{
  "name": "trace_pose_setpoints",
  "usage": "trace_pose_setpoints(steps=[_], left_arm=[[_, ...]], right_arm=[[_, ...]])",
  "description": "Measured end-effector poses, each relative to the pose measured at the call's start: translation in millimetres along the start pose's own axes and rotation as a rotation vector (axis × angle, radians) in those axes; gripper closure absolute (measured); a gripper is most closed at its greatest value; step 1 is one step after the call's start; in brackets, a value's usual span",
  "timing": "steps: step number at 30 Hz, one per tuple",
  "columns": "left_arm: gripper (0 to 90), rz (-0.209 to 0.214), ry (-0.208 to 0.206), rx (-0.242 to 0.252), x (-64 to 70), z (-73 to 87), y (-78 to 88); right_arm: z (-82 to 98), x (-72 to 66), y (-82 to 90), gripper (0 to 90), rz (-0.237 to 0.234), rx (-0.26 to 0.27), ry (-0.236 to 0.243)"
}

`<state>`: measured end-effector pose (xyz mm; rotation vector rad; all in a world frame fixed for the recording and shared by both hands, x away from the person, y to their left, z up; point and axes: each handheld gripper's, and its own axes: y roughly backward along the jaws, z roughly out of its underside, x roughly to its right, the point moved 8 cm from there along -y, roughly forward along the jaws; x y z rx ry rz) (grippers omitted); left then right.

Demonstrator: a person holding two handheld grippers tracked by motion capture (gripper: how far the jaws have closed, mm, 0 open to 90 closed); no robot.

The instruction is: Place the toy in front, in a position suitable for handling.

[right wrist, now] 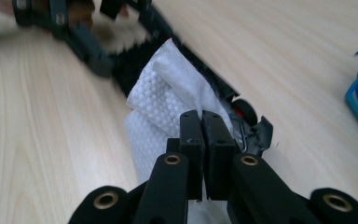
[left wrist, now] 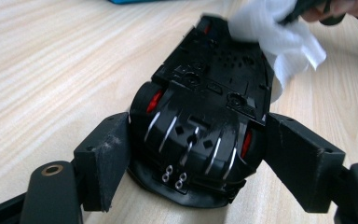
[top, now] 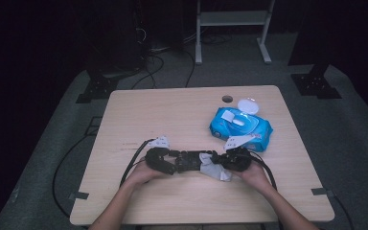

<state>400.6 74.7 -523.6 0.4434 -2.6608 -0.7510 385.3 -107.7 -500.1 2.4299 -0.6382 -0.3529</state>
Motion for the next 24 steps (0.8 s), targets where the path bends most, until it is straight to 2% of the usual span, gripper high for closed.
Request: trace_pose_setpoints(steps=[2,4,5,8,13,16,19,21,22,24], left_arm=[[23.8,-0.003,-0.005,0.003,0.0,-1.2,0.3],[23.8,-0.004,-0.01,0.004,0.3,-2.4,0.7],[23.7,-0.001,-0.008,0.015,0.2,-3.7,1.6],[24.1,0.019,0.033,0.057,-1.9,-8.2,5.7],[28.6,-0.004,0.023,0.044,-3.3,-6.8,4.5],[29.2,-0.008,0.018,0.03,-4.1,-5.2,4.4],[30.1,0.013,0.029,0.017,-2.8,-3.5,4.3],[30.9,0.015,0.022,0.032,-1.5,-5.4,4.5],[26.4,0.005,0.027,0.044,-1.6,-7.6,5.0],[26.3,0.0,0.045,0.075,-1.5,-12.2,5.2]], right_arm=[[-6.0,3.0,-2.0,86.9,-0.01,0.02,-0.023],[-6.7,4.0,-7.0,87.0,-0.034,0.017,-0.053],[-5.3,3.4,-9.0,86.9,-0.037,0.008,-0.047],[0.2,0.2,-11.4,86.9,-0.035,-0.011,-0.034],[2.1,-2.3,-8.2,86.9,-0.063,-0.02,-0.04],[2.2,0.8,-4.0,86.9,-0.042,-0.038,-0.033],[0.0,3.2,-2.0,86.7,-0.019,-0.012,-0.054],[-1.1,3.3,-4.1,86.7,-0.015,0.0,-0.056],[-0.9,3.8,-5.9,86.7,-0.003,0.0,-0.048],[0.2,3.8,-9.7,86.8,-0.003,-0.004,-0.042]])
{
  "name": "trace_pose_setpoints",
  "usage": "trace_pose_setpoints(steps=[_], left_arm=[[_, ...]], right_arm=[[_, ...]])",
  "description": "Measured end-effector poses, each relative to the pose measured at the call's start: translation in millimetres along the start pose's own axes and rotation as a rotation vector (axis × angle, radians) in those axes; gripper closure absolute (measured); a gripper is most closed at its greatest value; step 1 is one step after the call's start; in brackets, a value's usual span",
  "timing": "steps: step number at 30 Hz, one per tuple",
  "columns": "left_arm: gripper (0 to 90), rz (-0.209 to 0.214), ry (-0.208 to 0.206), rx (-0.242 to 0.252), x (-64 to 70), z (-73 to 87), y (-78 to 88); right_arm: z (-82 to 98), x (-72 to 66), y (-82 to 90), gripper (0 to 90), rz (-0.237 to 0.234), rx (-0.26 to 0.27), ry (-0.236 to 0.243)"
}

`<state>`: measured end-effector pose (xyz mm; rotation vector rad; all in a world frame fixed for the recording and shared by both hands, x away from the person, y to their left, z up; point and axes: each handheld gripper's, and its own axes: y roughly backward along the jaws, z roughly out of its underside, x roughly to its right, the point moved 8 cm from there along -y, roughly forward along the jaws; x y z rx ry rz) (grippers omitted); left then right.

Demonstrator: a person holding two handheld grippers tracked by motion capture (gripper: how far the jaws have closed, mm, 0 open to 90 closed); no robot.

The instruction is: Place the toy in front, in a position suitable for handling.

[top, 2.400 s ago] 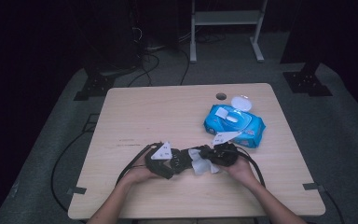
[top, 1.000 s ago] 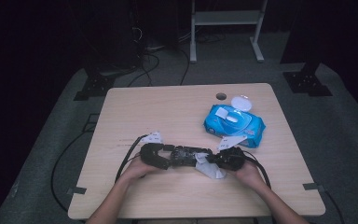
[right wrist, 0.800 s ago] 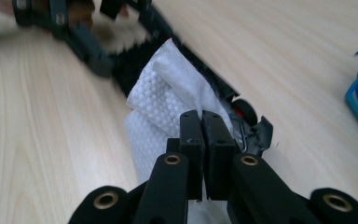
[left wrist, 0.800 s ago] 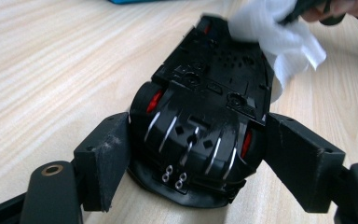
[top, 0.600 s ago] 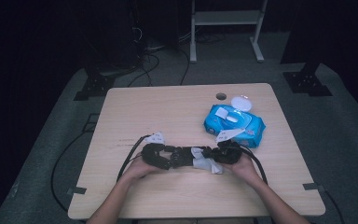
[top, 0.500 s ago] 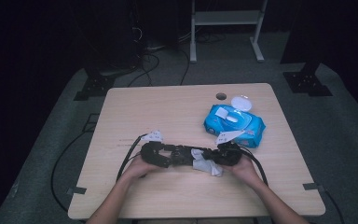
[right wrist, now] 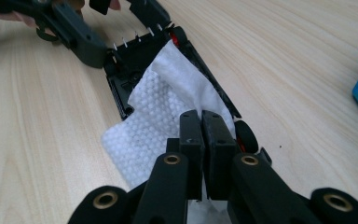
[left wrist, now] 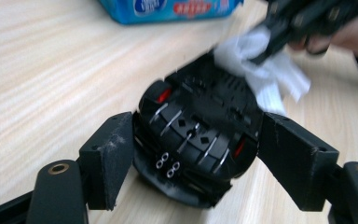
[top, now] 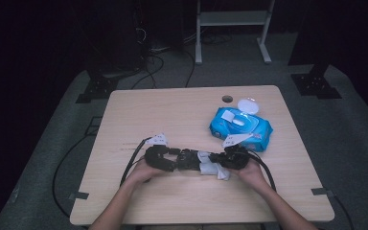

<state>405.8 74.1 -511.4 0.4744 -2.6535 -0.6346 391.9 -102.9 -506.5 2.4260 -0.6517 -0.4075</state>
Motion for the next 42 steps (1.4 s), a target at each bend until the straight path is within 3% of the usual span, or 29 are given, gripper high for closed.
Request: trace_pose_setpoints(steps=[5,11,19,23,24,27,29,35,38,42], left_arm=[[26.5,-0.016,0.033,0.001,-2.0,-0.7,-7.7],[28.6,-0.044,0.013,-0.057,-1.4,4.7,-9.5],[27.3,-0.049,-0.021,-0.059,0.1,5.1,-9.9],[27.2,-0.058,-0.023,-0.054,1.4,5.3,-10.6],[27.1,-0.059,-0.023,-0.053,1.7,5.2,-10.6],[24.3,-0.078,-0.038,-0.051,1.1,5.0,-11.6],[16.4,-0.068,-0.009,-0.074,-0.2,6.5,-14.2],[19.4,-0.054,0.02,-0.071,0.5,5.9,-18.1],[20.5,-0.069,-0.003,-0.064,0.8,4.4,-18.7],[28.8,-0.094,-0.054,-0.044,2.0,2.0,-15.9]], right_arm=[[-0.9,0.8,-1.2,86.8,-0.009,0.015,0.015],[-4.0,1.1,0.8,86.8,-0.019,0.032,0.015],[-9.9,-5.7,-6.4,86.8,-0.008,0.022,0.047],[-10.7,0.1,-3.4,86.7,0.027,0.018,0.029],[-11.1,-1.8,-4.8,86.7,0.032,0.018,0.045],[-11.9,-12.8,-12.3,87.1,-0.007,0.032,0.077],[-11.7,-16.7,-14.2,87.3,-0.018,0.02,0.108],[-9.5,-12.4,-10.8,86.8,-0.032,0.026,0.1],[-8.9,-9.0,-6.6,80.2,-0.019,0.022,0.103],[-8.3,-1.3,2.0,78.6,0.027,0.019,0.113]])
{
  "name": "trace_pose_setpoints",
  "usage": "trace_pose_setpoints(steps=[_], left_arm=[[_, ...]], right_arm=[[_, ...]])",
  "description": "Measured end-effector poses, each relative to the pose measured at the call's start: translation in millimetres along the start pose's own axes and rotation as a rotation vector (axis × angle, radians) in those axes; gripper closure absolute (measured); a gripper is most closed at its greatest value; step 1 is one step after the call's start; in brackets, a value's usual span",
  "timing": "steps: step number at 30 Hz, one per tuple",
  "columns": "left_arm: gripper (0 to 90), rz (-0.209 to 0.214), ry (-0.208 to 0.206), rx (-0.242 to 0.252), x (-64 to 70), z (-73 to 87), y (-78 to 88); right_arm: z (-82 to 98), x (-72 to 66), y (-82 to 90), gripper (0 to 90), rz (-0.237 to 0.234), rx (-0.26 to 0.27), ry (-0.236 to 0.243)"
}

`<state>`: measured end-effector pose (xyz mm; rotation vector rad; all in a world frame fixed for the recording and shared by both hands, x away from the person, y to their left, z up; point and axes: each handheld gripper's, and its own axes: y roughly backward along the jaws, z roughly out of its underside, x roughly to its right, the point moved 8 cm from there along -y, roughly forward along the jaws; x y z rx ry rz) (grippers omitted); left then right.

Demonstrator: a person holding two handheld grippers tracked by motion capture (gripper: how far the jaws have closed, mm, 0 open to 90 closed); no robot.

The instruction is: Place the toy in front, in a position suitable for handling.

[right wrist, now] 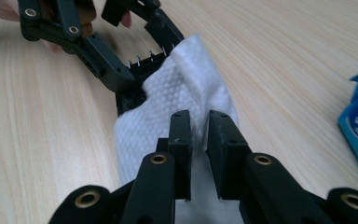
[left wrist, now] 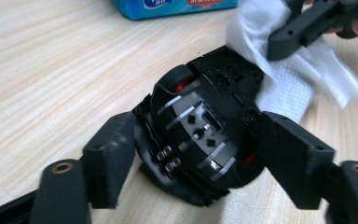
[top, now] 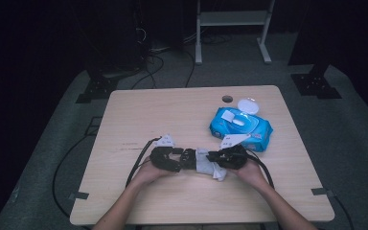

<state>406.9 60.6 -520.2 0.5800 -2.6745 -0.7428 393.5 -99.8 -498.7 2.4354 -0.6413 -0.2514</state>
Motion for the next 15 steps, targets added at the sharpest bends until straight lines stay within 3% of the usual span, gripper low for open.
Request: trace_pose_setpoints(steps=[6,10,15], left_arm=[[27.0,0.016,0.038,-0.016,-0.5,-0.2,-1.6],[18.9,0.04,0.041,0.018,-1.1,-9.4,2.7],[11.9,0.049,0.067,-0.012,-8.4,-4.1,1.5]], right_arm=[[3.0,5.9,3.9,78.7,0.009,0.008,-0.011],[7.0,4.3,-4.3,80.2,0.014,-0.022,0.048],[3.6,3.7,-8.5,80.2,-0.013,-0.005,0.06]])
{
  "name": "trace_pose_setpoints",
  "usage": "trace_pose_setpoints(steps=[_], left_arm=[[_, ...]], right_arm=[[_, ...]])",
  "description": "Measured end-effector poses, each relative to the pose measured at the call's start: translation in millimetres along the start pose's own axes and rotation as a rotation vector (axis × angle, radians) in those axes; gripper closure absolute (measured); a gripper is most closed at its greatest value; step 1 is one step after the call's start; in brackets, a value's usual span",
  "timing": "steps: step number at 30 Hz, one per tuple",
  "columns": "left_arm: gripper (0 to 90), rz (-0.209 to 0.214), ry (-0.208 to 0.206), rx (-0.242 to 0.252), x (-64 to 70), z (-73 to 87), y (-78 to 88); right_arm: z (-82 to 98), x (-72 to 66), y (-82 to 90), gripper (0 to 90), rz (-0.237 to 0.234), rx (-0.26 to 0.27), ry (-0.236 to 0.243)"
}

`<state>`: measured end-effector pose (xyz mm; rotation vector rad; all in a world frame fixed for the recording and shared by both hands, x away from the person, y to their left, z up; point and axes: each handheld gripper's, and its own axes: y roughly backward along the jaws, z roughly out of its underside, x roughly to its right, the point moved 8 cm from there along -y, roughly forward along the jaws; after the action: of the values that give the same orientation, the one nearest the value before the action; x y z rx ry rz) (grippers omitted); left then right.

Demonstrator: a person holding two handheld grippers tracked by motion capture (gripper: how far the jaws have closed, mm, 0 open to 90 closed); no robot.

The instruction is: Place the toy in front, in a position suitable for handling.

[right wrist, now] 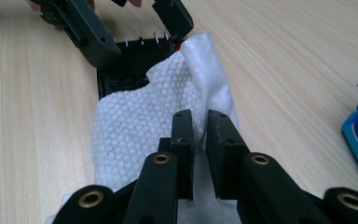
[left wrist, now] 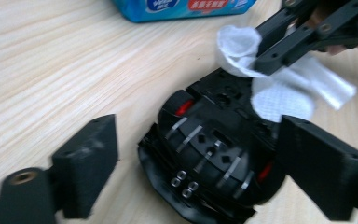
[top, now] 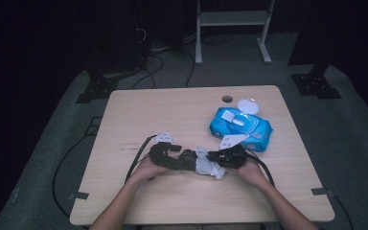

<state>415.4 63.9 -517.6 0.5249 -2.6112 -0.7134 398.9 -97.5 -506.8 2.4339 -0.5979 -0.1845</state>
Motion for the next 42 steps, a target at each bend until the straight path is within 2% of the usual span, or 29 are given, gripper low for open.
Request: trace_pose_setpoints(steps=[3,6,7,8,11,13,16,19,21,22,24,25,26,27,32,34,38,42], left_arm=[[11.7,0.047,0.045,-0.017,-0.8,4.2,-1.6],[12.2,0.087,0.062,-0.046,1.8,9.1,-4.1],[14.2,0.095,0.052,-0.061,3.3,11.0,-3.7],[19.8,0.091,0.041,-0.045,4.9,11.1,-3.8],[19.9,0.074,0.025,-0.047,8.7,12.0,-3.5],[20.0,0.078,0.027,-0.052,10.3,12.3,-3.6],[20.1,0.091,0.021,-0.065,13.2,12.3,-4.1],[18.0,0.102,0.021,-0.059,11.4,8.9,-5.8],[10.5,0.102,0.044,-0.063,8.6,4.5,-8.3],[10.5,0.114,0.055,-0.059,7.5,2.9,-8.8],[11.8,0.147,0.096,-0.084,7.8,3.7,-10.0],[16.5,0.172,0.096,-0.103,9.0,5.9,-9.9],[21.2,0.175,0.083,-0.102,10.4,7.2,-10.1],[22.3,0.167,0.072,-0.1,11.1,7.4,-10.2],[22.9,0.148,0.057,-0.077,13.2,8.3,-9.1],[22.9,0.137,0.039,-0.061,14.7,8.8,-8.3],[23.1,0.092,-0.041,-0.046,20.3,9.3,-6.2],[23.1,0.044,-0.098,-0.044,25.1,6.9,-5.5]], right_arm=[[-3.3,-0.3,-2.1,80.2,-0.002,0.007,0.007],[-5.8,-3.9,-2.5,80.2,-0.029,0.021,0.014],[-6.9,-4.8,-1.8,80.2,-0.033,0.023,0.016],[-8.4,-5.1,0.1,80.3,-0.032,0.028,0.012],[-10.2,-5.3,10.7,80.6,-0.043,0.035,-0.023],[-7.2,-6.3,17.4,80.6,-0.049,0.048,-0.042],[3.0,-7.4,17.5,80.3,-0.041,0.014,-0.038],[5.2,-8.2,14.6,80.4,-0.045,0.018,-0.03],[6.3,-8.7,11.3,80.2,-0.043,0.007,-0.011],[6.7,-9.0,10.3,80.2,-0.041,0.006,-0.006],[6.6,-8.8,8.7,80.2,-0.046,0.009,-0.011],[6.1,-8.3,8.8,80.2,-0.048,0.018,-0.014],[4.8,-8.3,9.6,80.2,-0.053,0.032,-0.025],[3.3,-8.2,10.3,79.9,-0.059,0.043,-0.026],[2.4,-10.3,9.7,78.9,-0.053,0.035,-0.014],[2.6,-10.4,10.5,78.9,-0.058,0.034,-0.015],[1.1,-6.8,17.4,78.3,-0.048,0.042,-0.025],[0.1,2.0,24.0,78.2,-0.032,0.053,-0.046]])
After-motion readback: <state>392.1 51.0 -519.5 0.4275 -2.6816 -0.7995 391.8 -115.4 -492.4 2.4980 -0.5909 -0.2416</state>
